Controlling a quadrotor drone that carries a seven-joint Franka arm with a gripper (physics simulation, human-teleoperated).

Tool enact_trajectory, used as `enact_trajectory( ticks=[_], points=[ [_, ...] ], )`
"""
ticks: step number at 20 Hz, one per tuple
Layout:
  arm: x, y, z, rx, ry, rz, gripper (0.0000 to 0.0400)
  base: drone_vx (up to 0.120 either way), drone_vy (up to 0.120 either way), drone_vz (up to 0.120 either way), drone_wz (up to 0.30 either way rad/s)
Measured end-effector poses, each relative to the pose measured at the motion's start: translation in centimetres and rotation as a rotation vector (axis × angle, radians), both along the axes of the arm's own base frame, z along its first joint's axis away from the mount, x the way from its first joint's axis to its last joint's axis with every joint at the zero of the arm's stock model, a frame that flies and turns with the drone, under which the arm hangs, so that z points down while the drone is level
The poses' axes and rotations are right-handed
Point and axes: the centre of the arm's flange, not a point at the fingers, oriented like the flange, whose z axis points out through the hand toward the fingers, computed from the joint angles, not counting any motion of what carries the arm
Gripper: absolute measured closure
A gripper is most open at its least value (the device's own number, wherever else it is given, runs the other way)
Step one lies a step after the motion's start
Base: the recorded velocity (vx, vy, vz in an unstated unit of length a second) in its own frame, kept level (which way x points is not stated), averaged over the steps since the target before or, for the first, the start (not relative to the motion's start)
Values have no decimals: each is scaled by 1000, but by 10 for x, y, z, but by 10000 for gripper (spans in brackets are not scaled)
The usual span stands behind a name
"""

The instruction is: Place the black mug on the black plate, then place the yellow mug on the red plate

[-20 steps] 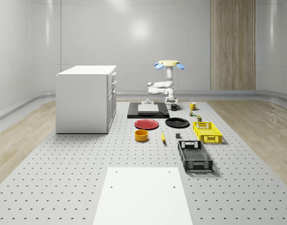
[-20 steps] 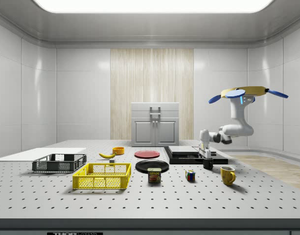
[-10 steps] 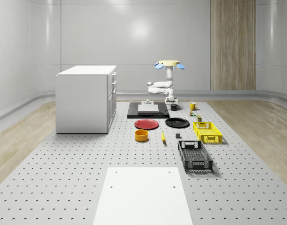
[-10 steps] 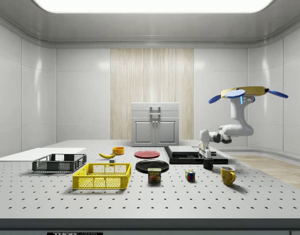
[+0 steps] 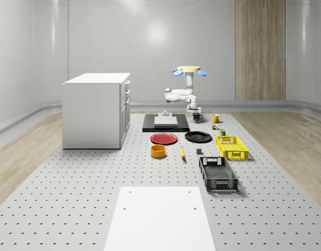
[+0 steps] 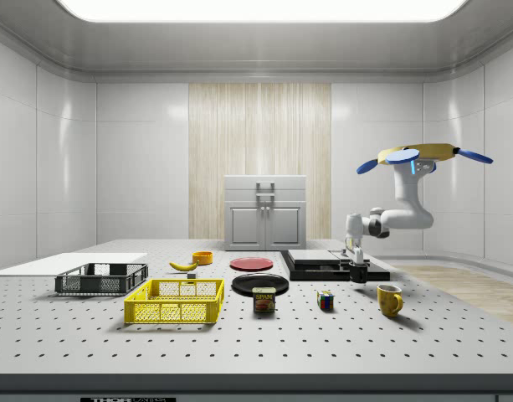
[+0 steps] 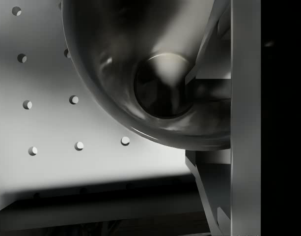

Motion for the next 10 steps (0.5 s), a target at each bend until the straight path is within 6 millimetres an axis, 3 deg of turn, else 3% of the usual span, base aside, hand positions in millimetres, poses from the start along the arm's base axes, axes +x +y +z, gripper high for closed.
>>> enact_trajectory(
  ticks=[3, 7, 8, 10],
  points=[
    [0, -5, -6, 1, 0, -1, 292, 0, 0, 120, 0],
    [5, 15, -10, 2, -1, -42, 279, 0, 0, 120, 0],
    [6, 19, -10, 3, -1, -56, 281, 40, 0, 120, 0],
    [8, 25, -11, 4, -1, -76, 284, 120, 0, 0, 0]
  ],
)
